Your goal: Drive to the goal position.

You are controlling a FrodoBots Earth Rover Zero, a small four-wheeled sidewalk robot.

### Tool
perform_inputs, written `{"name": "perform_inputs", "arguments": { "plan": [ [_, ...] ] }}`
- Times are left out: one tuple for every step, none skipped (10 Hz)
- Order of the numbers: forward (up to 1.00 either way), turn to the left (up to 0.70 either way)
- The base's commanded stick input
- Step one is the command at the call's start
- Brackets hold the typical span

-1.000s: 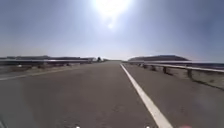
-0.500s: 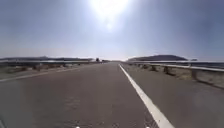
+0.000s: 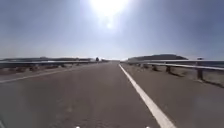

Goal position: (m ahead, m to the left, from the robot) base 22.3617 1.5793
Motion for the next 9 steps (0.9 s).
{"name": "perform_inputs", "arguments": {
  "plan": [
    [0.70,-0.35],
    [0.70,-0.23],
    [0.70,0.00],
    [0.70,0.00],
    [0.70,0.00],
    [0.70,0.00],
    [0.70,0.00],
    [0.70,0.00],
    [0.70,0.00]
  ]
}}
